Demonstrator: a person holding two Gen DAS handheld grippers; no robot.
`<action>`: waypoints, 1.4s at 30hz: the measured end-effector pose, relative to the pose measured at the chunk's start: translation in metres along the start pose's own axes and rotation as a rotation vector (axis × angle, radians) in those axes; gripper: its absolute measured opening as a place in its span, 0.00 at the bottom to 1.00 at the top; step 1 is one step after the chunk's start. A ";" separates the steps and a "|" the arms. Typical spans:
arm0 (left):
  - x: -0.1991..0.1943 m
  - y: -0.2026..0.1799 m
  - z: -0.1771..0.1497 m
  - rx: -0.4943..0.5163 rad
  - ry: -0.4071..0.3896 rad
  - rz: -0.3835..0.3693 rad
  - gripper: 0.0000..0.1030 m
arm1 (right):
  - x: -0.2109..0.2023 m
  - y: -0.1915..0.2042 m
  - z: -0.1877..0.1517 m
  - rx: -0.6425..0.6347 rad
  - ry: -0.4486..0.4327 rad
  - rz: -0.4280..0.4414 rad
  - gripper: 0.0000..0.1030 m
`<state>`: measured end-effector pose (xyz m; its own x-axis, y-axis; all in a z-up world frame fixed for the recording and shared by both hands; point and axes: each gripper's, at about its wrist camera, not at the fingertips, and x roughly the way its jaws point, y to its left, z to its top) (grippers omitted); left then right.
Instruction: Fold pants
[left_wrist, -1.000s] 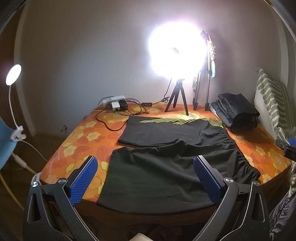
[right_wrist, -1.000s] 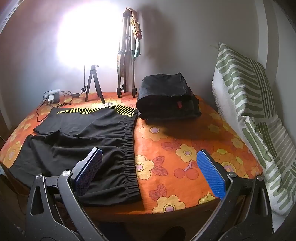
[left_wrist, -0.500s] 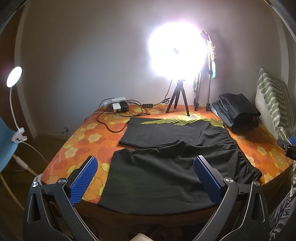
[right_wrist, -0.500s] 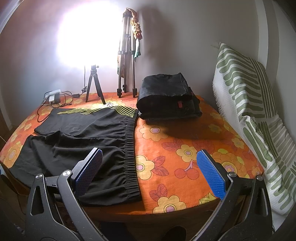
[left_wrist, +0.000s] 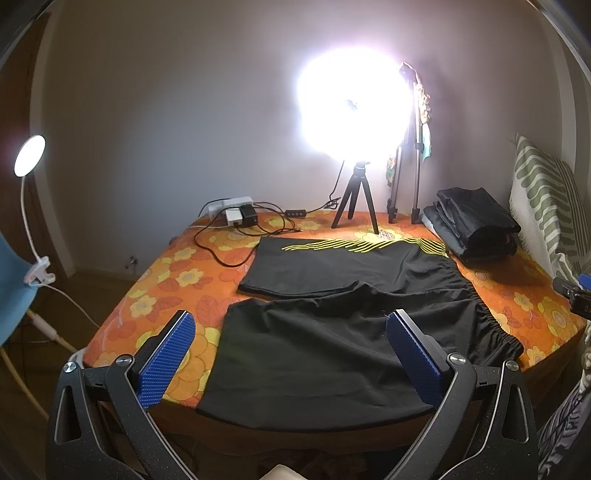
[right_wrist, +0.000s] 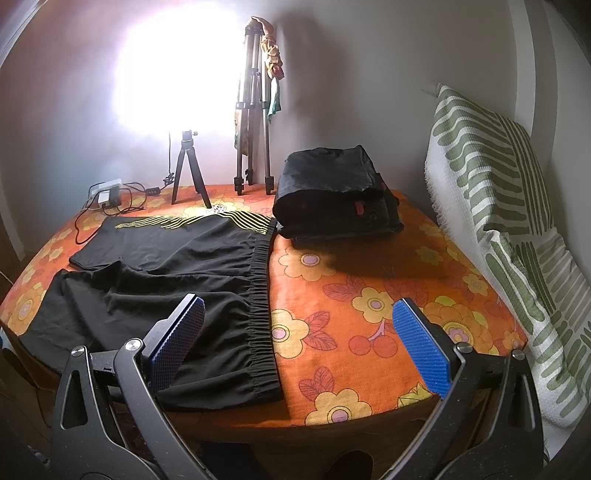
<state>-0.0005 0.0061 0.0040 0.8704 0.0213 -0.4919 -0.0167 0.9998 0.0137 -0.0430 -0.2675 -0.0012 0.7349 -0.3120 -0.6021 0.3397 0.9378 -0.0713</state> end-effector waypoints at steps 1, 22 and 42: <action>0.000 0.000 0.000 0.000 0.000 0.000 1.00 | 0.000 0.000 0.000 -0.001 0.001 0.004 1.00; -0.002 -0.003 -0.002 0.016 -0.010 0.006 1.00 | 0.000 0.002 0.001 -0.001 0.003 0.015 1.00; 0.011 -0.008 -0.018 0.071 0.013 -0.017 0.97 | 0.005 0.007 0.001 -0.110 0.015 0.085 1.00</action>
<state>0.0003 -0.0012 -0.0167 0.8638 0.0050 -0.5038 0.0330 0.9972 0.0665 -0.0368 -0.2627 -0.0037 0.7493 -0.2288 -0.6215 0.2093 0.9721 -0.1055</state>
